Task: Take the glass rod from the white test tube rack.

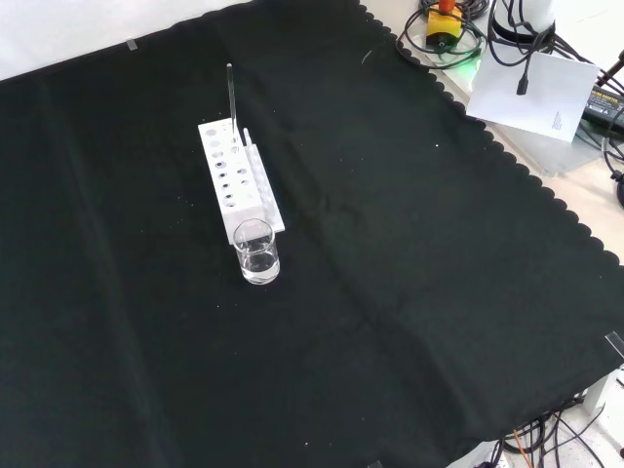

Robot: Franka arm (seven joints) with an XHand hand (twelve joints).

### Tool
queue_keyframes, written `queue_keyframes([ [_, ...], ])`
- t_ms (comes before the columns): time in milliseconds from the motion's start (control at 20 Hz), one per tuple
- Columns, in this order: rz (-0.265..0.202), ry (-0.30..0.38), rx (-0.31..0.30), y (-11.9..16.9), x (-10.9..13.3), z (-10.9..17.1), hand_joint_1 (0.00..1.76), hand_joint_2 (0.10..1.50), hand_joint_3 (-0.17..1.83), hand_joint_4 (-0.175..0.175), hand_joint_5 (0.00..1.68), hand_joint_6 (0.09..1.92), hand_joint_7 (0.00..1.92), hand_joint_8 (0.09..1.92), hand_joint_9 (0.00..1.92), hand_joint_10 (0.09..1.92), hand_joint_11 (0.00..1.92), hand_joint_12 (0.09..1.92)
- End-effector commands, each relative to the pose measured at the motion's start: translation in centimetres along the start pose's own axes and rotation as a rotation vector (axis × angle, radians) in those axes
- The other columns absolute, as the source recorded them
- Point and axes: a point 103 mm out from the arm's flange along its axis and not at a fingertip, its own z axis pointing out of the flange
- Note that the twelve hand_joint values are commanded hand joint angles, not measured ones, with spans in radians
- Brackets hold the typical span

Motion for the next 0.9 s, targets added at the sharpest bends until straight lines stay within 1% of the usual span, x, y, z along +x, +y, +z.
queue_keyframes([
  [50,-0.02,-0.004,-0.015,3.1,0.5,0.9,0.73,0.84,0.59,-0.175,0.2,0.09,0.11,0.98,0.22,0.96,0.16,1.46],
  [250,-0.026,0.013,0.006,4.6,0.9,2.4,0.73,0.84,0.59,-0.175,0.2,0.09,0.12,0.98,0.24,0.96,0.18,1.46],
  [450,-0.034,0.008,0.013,5.4,1.1,4.2,0.72,0.84,0.59,-0.175,0.2,0.09,0.13,0.98,0.26,0.96,0.19,1.45],
  [500,-0.031,-0.002,0.012,5.6,1.1,4.6,0.72,0.84,0.59,-0.175,0.2,0.09,0.13,0.98,0.26,0.96,0.2,1.45],
  [600,-0.024,-0.045,0.004,5.8,1.1,5.5,0.72,0.84,0.59,-0.175,0.21,0.09,0.15,0.98,0.28,0.95,0.22,1.44],
  [700,-0.022,-0.026,0.012,5.9,0.8,6.2,0.72,0.84,0.59,-0.175,0.21,0.09,0.17,0.98,0.31,0.95,0.26,1.43],
  [900,-0.018,-0.035,0.021,6.1,0.8,8.1,0.72,0.84,0.59,-0.175,0.21,0.09,0.21,0.98,0.34,0.94,0.29,1.42],
])
